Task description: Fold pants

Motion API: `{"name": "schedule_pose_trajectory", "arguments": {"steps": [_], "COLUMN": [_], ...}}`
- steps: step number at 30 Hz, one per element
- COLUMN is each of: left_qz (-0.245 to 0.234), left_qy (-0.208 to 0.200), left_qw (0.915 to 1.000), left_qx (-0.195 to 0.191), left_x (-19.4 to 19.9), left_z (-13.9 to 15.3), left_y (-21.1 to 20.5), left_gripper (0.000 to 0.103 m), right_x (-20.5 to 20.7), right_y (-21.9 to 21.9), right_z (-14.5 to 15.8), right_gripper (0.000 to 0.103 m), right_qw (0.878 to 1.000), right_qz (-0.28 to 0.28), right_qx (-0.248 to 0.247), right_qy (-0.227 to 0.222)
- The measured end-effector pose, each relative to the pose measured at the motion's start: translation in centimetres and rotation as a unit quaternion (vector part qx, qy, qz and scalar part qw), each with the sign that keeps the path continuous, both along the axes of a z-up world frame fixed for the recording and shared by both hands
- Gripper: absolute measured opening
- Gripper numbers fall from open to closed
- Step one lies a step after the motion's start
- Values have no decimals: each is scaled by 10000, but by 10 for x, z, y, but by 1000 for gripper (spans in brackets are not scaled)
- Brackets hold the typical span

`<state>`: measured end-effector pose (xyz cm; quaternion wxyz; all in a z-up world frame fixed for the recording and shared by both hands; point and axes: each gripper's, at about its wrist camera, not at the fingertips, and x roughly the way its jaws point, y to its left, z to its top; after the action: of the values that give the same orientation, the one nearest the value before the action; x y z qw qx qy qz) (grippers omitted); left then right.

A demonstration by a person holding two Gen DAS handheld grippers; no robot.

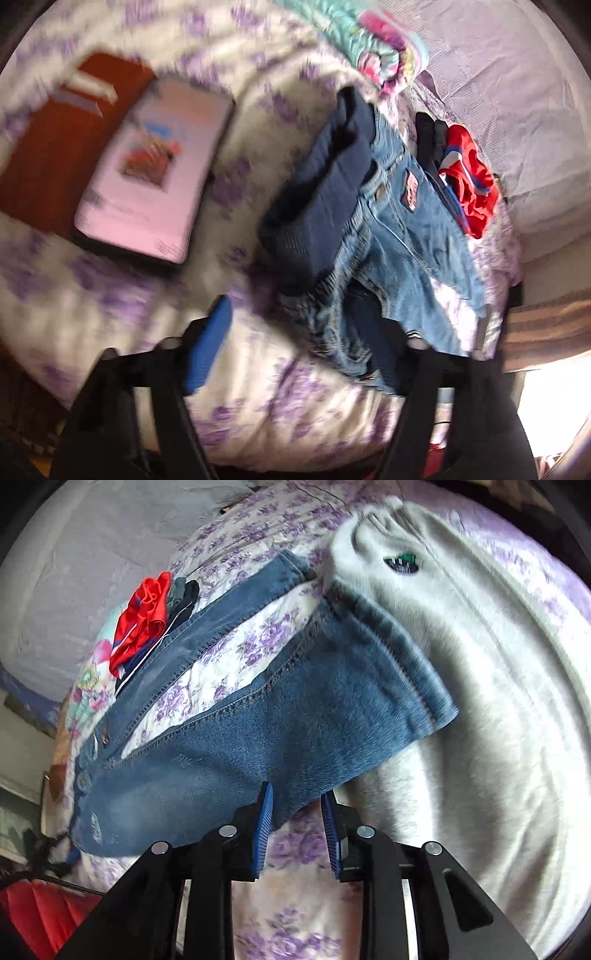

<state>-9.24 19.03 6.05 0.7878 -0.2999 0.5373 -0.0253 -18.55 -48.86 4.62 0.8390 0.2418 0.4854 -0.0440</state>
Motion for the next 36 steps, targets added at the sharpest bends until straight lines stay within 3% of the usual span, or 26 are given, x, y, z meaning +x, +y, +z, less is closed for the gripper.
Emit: {"name": "schedule_pose_trajectory", "arguments": {"steps": [3, 7, 10, 12, 17, 26, 30, 34, 36], "left_qz": [-64, -330, -781, -1026, -1306, -1803, -1828, -1976, -2027], "left_qy": [-322, -645, -866, -837, -249, -107, -14, 106, 117], "left_qw": [9988, 9962, 9909, 9879, 9902, 9832, 9830, 9796, 9783], "left_qx": [360, 479, 675, 808, 436, 281, 197, 349, 406], "left_x": [11, 65, 119, 157, 223, 248, 257, 268, 273], "left_z": [22, 36, 41, 36, 3, -11, -18, -26, -27], "left_y": [10, 8, -8, -18, -25, -42, -46, -53, -57], "left_gripper": [80, 81, 84, 84, 84, 83, 83, 83, 83], "right_x": [2, 42, 83, 117, 211, 346, 371, 379, 381], "right_y": [2, 19, 42, 57, 89, 137, 153, 160, 162], "right_z": [23, 40, 55, 63, 73, 36, 2, -10, -11], "right_gripper": [29, 43, 44, 44, 44, 46, 50, 70, 72], "right_qw": [9973, 9912, 9801, 9689, 9418, 8930, 8678, 8442, 8278], "right_qz": [287, 777, 1428, 1922, 2878, 4089, 4571, 4833, 5055], "right_qx": [-621, -830, -887, -941, -1145, -1620, -1814, -2161, -2269], "right_qy": [-283, -683, -1052, -1241, -1305, -955, -707, -837, -880]}}
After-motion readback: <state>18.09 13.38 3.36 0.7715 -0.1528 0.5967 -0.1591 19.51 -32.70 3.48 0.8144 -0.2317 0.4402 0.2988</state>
